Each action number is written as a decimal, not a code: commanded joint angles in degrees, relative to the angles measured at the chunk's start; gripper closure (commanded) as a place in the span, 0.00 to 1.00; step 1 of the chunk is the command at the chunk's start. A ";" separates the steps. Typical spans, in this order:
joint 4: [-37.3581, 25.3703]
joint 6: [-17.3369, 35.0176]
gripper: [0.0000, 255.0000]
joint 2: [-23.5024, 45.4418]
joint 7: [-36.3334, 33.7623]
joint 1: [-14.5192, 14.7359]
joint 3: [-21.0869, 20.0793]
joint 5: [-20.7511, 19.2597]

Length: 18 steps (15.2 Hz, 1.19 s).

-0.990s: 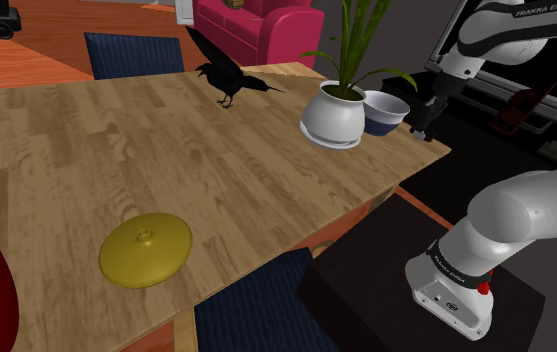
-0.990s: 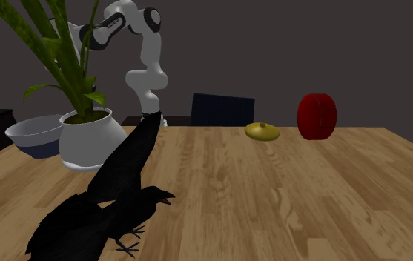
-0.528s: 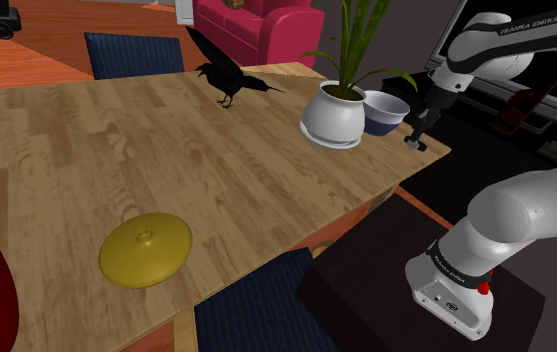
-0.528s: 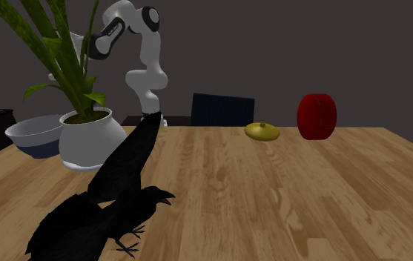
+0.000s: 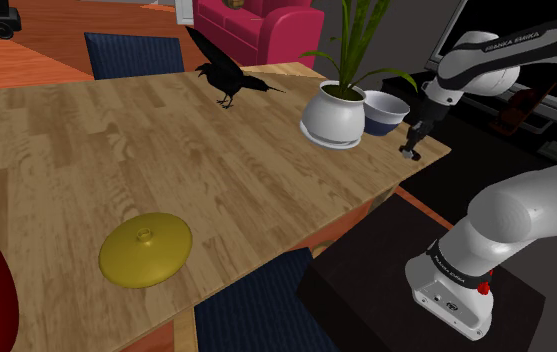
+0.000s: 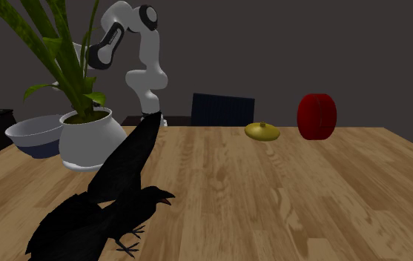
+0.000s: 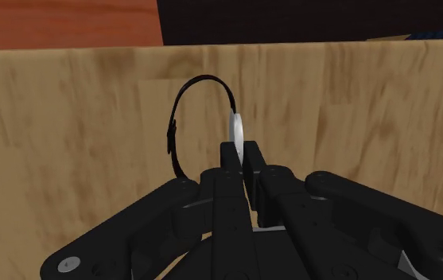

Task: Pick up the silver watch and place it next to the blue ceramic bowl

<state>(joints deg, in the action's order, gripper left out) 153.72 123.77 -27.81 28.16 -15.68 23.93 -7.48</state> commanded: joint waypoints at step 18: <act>-4.87 -8.01 0.00 -3.25 -0.44 -0.34 -1.17 0.01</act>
<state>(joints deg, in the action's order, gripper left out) 149.20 116.30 -30.94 27.64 -15.96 22.75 -7.44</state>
